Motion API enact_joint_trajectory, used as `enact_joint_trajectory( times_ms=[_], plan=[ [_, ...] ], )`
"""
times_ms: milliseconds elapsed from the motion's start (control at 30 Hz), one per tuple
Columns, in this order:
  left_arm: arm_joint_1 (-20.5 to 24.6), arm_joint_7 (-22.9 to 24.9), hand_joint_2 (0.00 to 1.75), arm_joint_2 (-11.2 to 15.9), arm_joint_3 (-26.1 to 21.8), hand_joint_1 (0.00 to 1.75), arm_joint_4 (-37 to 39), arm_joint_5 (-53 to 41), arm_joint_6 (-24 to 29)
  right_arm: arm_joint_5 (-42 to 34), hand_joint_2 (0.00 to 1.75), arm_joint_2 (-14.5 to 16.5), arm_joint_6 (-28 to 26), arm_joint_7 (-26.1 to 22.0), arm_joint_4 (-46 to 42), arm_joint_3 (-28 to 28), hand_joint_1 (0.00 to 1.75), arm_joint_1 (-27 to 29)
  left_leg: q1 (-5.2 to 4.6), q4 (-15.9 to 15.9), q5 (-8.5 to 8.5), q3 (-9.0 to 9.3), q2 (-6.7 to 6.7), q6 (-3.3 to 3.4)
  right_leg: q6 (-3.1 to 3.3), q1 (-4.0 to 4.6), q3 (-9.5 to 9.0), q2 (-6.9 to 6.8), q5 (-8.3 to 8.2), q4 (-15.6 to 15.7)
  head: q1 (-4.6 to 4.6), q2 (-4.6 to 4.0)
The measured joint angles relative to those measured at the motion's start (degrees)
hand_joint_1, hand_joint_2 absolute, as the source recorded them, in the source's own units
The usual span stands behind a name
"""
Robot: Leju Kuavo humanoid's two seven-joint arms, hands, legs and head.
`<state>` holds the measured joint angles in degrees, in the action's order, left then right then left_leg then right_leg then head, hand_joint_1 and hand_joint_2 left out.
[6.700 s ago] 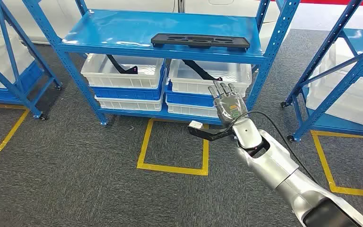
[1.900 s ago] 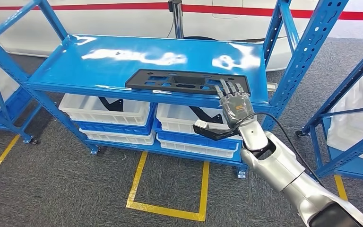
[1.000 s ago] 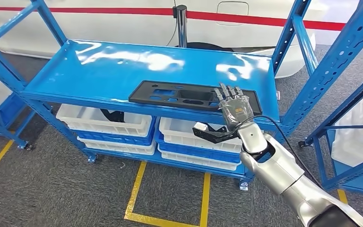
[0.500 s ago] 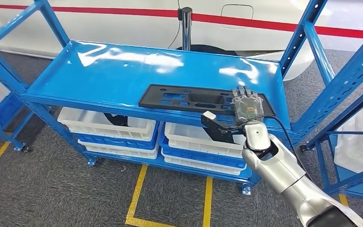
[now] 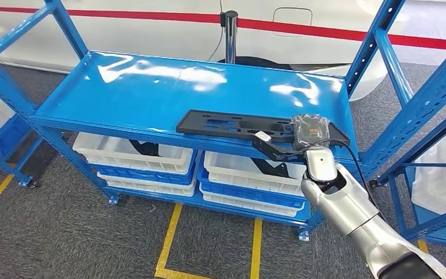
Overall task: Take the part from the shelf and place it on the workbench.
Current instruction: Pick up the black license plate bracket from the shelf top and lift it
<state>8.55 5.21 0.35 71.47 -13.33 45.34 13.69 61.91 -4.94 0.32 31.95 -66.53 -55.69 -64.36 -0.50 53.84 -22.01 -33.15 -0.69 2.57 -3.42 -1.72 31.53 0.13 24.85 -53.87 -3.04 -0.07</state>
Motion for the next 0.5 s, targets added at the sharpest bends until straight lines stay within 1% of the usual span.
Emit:
enact_joint_trajectory(
  times_ms=[200, 500],
  plan=[
    [0.01, -0.56, 0.00, 0.00, -0.07, 0.00, 0.00, 0.01, -0.01, -0.66, 1.75, -0.01, 0.05, -0.09, 0.00, 0.01, 1.75, -0.14, 0.43, -0.02, 0.08, 0.04, 0.01, -0.15, 0.05, 0.45, -0.04, 0.00, 0.01, -0.03, 0.00, 0.00],
    [0.10, -1.12, 0.00, 0.00, -0.07, 0.00, 0.00, -0.31, 0.25, -1.24, 1.75, -0.51, 0.09, -0.11, 0.00, 0.10, 1.75, -0.46, 0.63, -0.03, 0.09, 0.05, 0.01, -0.21, 0.09, 0.52, -0.06, 0.01, 0.02, -0.04, 0.00, 0.00]
  ],
)
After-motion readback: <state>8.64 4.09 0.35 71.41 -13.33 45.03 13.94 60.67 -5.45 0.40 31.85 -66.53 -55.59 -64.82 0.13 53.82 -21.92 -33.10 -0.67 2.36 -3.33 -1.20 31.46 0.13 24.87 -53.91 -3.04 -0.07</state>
